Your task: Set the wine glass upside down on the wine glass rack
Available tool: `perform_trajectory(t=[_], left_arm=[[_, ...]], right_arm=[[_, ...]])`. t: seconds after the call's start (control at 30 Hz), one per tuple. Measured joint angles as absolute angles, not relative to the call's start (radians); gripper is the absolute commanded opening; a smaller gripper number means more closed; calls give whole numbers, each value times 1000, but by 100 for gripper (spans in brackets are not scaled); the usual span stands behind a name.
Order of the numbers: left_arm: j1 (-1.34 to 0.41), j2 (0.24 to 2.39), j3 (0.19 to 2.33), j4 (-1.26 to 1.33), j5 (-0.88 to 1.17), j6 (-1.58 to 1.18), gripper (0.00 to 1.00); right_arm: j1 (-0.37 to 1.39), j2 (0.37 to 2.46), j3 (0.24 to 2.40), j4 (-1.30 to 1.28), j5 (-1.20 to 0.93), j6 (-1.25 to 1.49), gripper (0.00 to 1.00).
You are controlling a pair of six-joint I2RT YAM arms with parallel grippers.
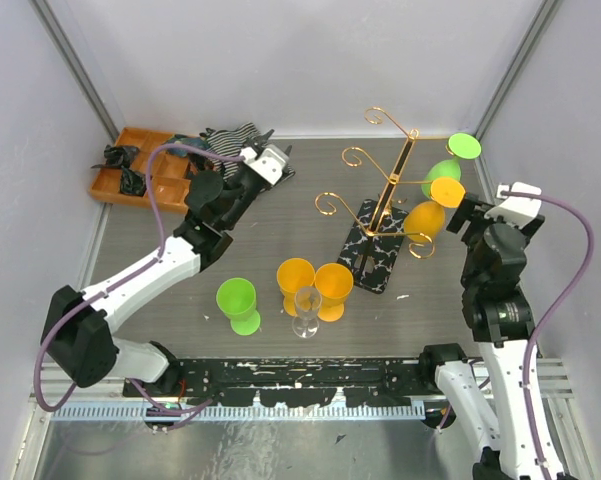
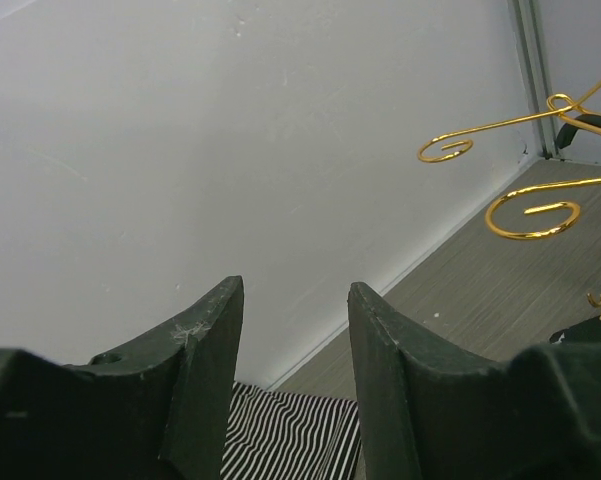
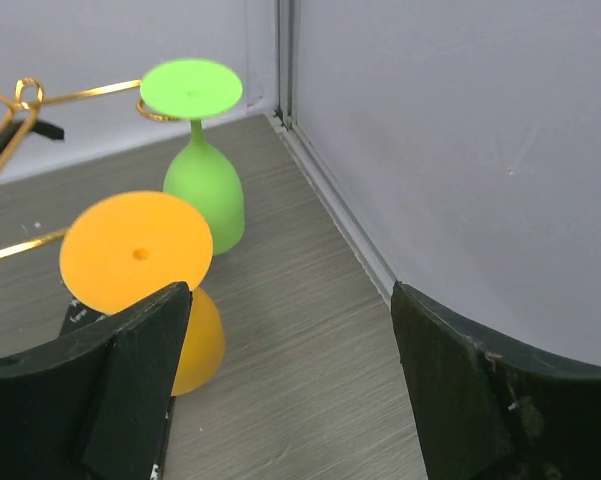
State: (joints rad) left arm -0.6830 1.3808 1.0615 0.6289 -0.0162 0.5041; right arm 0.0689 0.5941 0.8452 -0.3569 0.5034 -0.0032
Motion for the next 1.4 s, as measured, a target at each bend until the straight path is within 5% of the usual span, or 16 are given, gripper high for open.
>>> perform_trajectory(t=[0.37,0.73,1.4], left_arm=[[-683,1288,1039,478,-109,431,57],[-632,1238,1311,-40,-269,193,68],[-563,1304,1487,-562,-199,-91,73]], right_arm=[[69,772,1223,-432,338,31,79],[102,1004,1473,-500,-76,39,76],[775,1161,1533,-838,17,141,68]])
